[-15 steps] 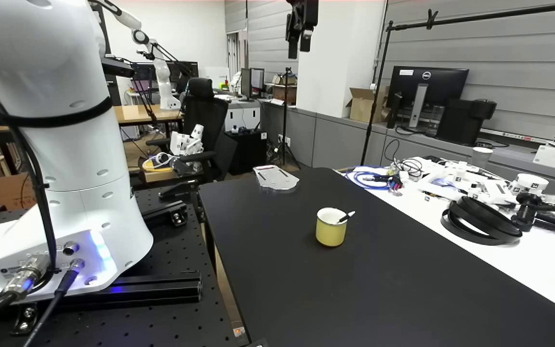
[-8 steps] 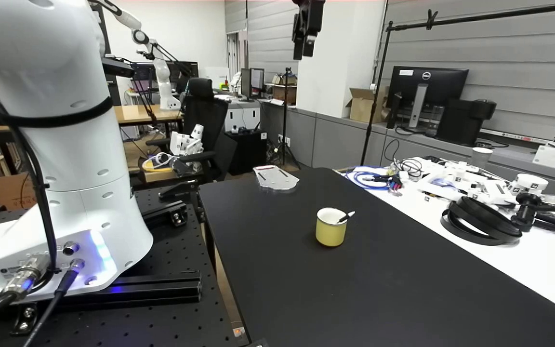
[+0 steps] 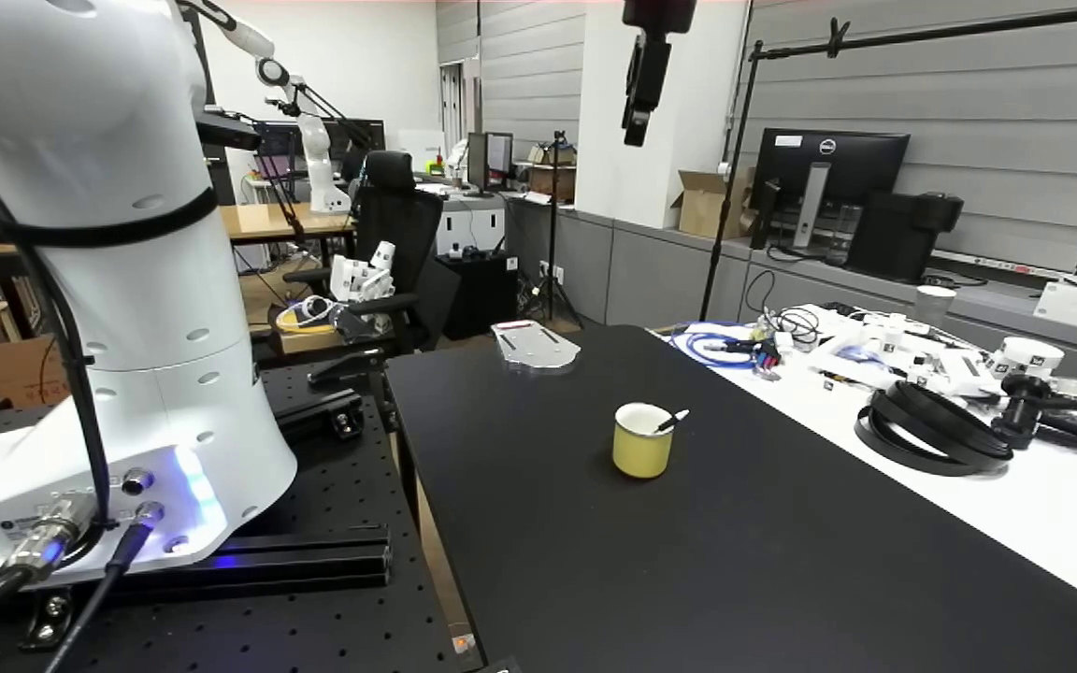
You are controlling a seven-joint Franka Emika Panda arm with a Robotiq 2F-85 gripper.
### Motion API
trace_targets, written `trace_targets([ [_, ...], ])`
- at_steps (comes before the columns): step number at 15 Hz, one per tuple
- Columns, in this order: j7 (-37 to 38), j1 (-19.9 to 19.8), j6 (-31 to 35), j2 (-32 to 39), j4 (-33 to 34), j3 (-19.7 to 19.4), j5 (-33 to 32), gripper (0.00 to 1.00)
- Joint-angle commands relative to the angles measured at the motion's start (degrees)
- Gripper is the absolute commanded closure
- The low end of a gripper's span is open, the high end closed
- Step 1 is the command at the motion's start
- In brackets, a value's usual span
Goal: Pick up the pen in the cup and put it on the table
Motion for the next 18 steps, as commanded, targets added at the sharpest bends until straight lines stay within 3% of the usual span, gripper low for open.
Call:
trace_targets([
  [1,4.81,-1.51,-1.43,7.67,5.15,-2.25,2.84,0.0],
  [5,10.36,-2.64,-4.13,16.25,11.63,-4.76,3.0,0.0],
  [8,12.29,-3.41,-8.31,21.78,17.96,-6.7,7.79,0.0],
  [9,9.11,-2.39,-4.18,17.81,11.8,-6.42,5.23,0.0],
  [18,8.48,-2.07,-4.27,19.02,12.56,-6.71,5.58,0.0],
])
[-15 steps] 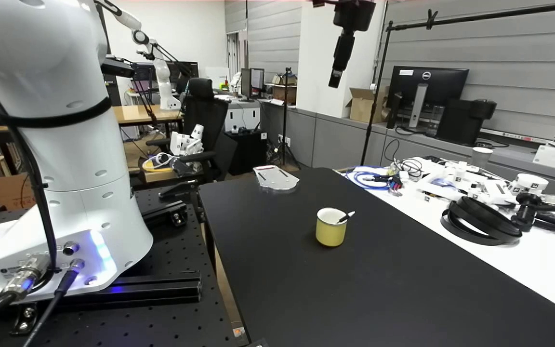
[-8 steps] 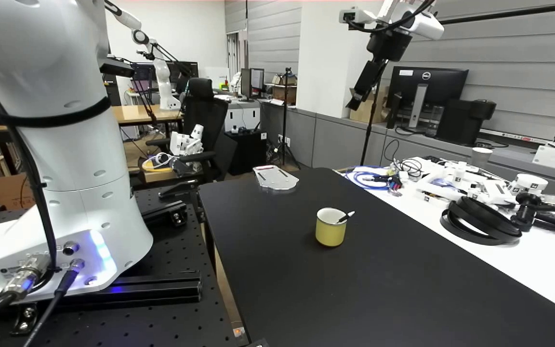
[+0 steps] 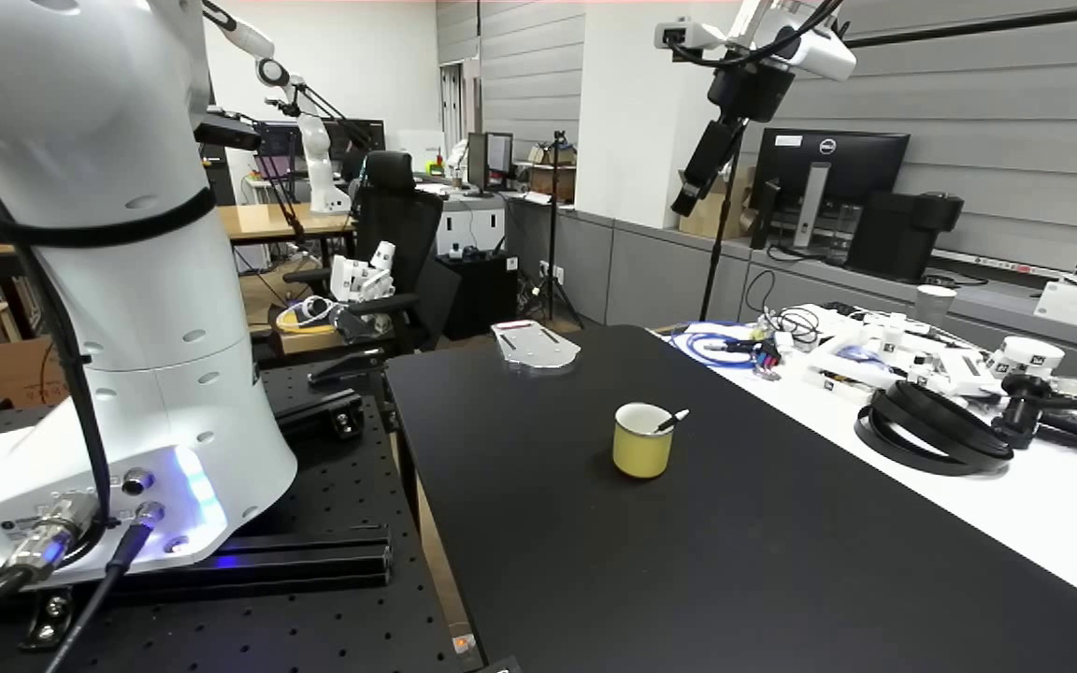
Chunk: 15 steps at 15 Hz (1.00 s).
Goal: Pick up the pen in the cup and put it on the table
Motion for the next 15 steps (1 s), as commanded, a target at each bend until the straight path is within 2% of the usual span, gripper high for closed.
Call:
trace_targets([
  [1,-0.04,0.38,-0.13,0.02,0.09,-0.44,0.05,0.0],
  [8,-0.04,0.39,-0.13,0.0,0.07,-0.44,0.05,0.0],
  [15,2.78,1.49,0.63,8.13,10.52,-0.25,0.03,0.0],
])
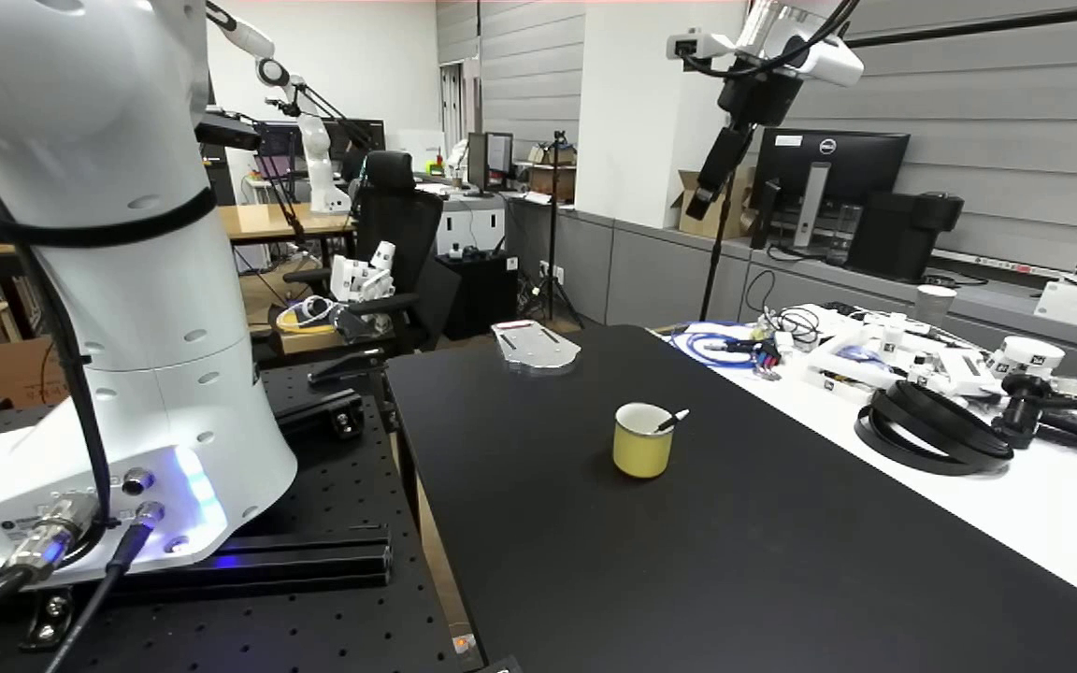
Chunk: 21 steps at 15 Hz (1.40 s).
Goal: Pick up the pen in the cup and put it on the table
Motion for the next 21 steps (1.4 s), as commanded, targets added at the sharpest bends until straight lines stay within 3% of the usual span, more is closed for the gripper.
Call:
trace_targets([
  [1,2.84,0.65,-0.74,5.96,8.24,-0.37,0.1,0.0],
  [10,4.92,0.13,-1.46,20.27,19.46,-0.91,1.23,0.0],
  [21,7.39,-0.33,-0.06,30.14,22.63,-1.58,2.16,0.0],
])
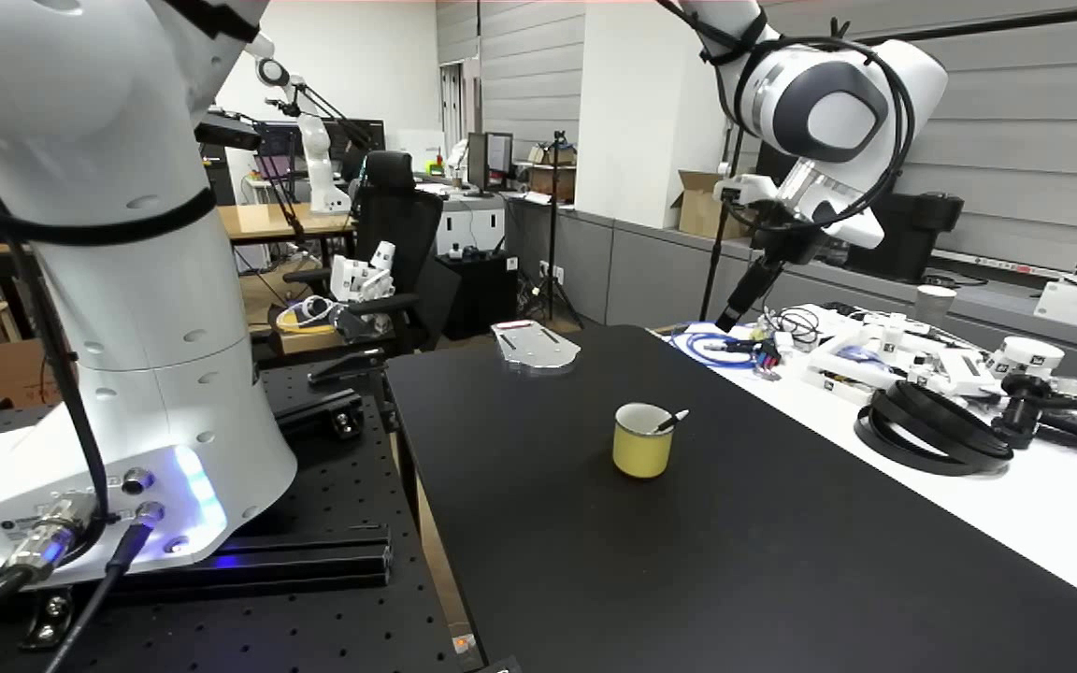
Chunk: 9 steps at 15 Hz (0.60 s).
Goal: Pick up the pen in the cup and put it on the table
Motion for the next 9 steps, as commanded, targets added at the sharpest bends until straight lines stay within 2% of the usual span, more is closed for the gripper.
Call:
trace_targets([
  [1,3.43,0.34,-1.98,3.62,4.02,-0.41,-0.06,0.0],
  [9,6.48,0.57,-3.33,9.03,6.4,-0.88,-0.87,0.0],
])
